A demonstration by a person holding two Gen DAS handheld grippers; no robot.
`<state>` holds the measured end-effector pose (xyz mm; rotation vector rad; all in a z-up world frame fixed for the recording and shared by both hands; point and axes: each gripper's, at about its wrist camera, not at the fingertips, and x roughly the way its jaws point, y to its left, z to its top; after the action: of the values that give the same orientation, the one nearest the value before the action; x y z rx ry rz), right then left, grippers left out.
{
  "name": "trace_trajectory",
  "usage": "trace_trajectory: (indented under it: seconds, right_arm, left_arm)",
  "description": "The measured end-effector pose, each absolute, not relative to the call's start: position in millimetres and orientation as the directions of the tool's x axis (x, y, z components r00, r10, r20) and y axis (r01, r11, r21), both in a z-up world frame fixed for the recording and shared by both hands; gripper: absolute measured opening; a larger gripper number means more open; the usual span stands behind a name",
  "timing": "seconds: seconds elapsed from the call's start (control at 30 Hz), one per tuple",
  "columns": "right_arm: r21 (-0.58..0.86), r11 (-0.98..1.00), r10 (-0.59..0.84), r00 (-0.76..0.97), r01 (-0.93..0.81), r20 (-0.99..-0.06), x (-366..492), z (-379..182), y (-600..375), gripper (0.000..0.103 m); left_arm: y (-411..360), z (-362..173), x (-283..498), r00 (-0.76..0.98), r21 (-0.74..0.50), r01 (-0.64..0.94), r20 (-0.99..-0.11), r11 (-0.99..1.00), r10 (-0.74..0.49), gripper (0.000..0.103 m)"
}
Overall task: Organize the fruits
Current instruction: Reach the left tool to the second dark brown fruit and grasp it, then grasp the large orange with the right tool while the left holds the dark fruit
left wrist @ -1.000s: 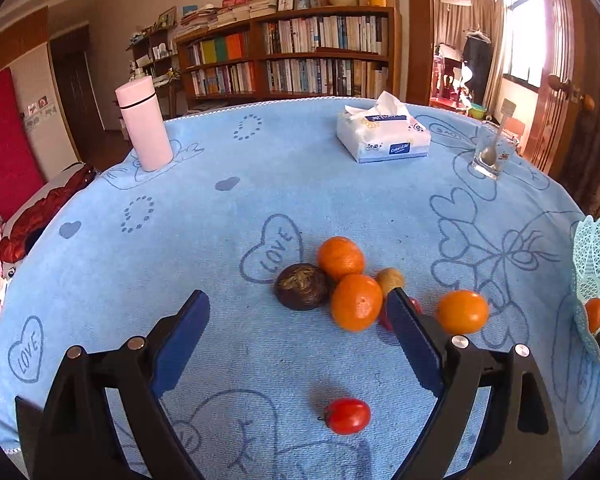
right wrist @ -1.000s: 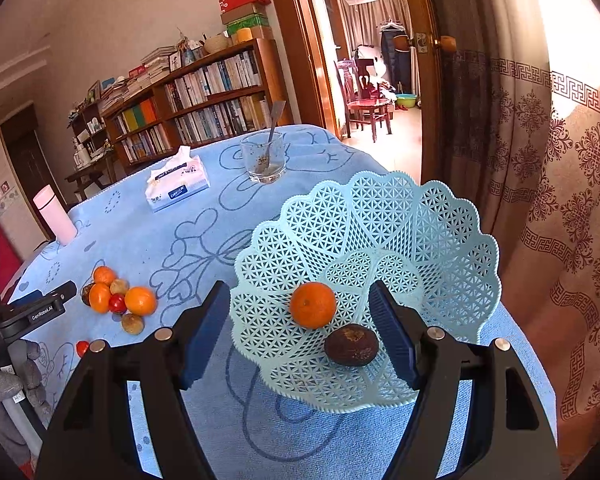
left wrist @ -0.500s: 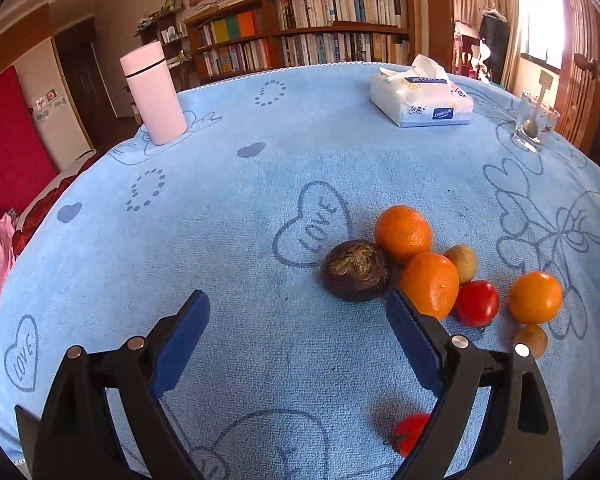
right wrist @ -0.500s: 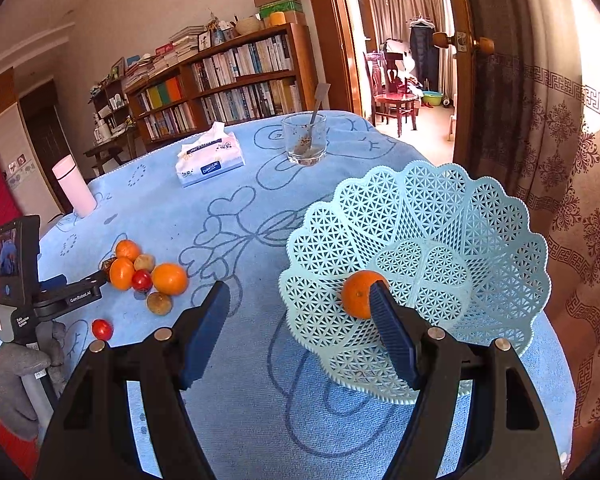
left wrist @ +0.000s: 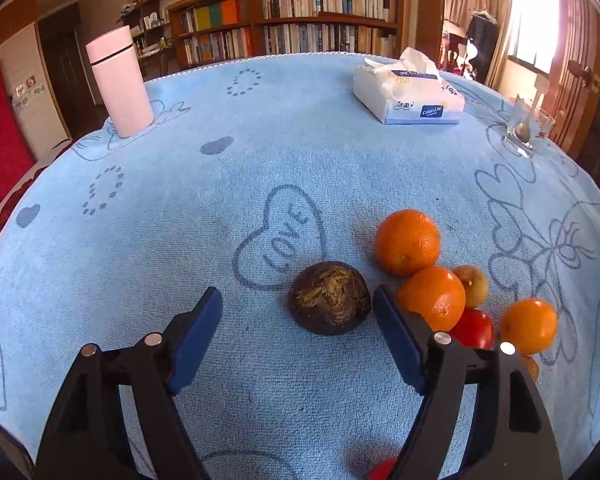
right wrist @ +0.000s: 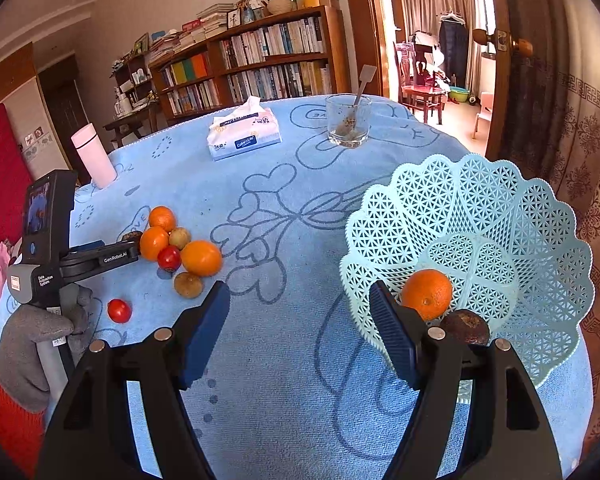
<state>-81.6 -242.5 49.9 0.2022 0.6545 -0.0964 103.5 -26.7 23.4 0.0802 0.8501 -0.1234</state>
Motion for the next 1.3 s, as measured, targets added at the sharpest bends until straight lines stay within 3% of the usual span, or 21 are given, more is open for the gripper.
trace_trajectory:
  seconds: [0.2,0.63,1.03,1.3]
  right_arm:
    - [0.191,0.977,0.054,0.764,0.092,-0.643,-64.8,43.9,-226.4,0.074]
    - [0.254,0.967,0.173,0.681,0.020,-0.711,-8.0,27.3,-197.2,0.074]
    - [0.213,0.977,0.156,0.648,0.009,-0.745,41.7,18.5,-176.7,0.072]
    - [0.177,0.984,0.121,0.646,0.023,-0.754,54.7,11.6,-170.6,0.057]
  left_arm:
    - [-22.7,21.9,102.2,0.626,-0.096,0.207,-0.752,0.974,-0.207,0.043]
    - [-1.4,36.8,86.0,0.700,-0.083,0.138,-0.697,0.987,-0.157,0.043]
    - [8.9,42.2,83.8,0.723,-0.084,0.096,-0.678,0.992,-0.128,0.043]
    - [8.6,42.0,81.8,0.723,-0.094,0.099,-0.677,0.991,-0.137,0.043]
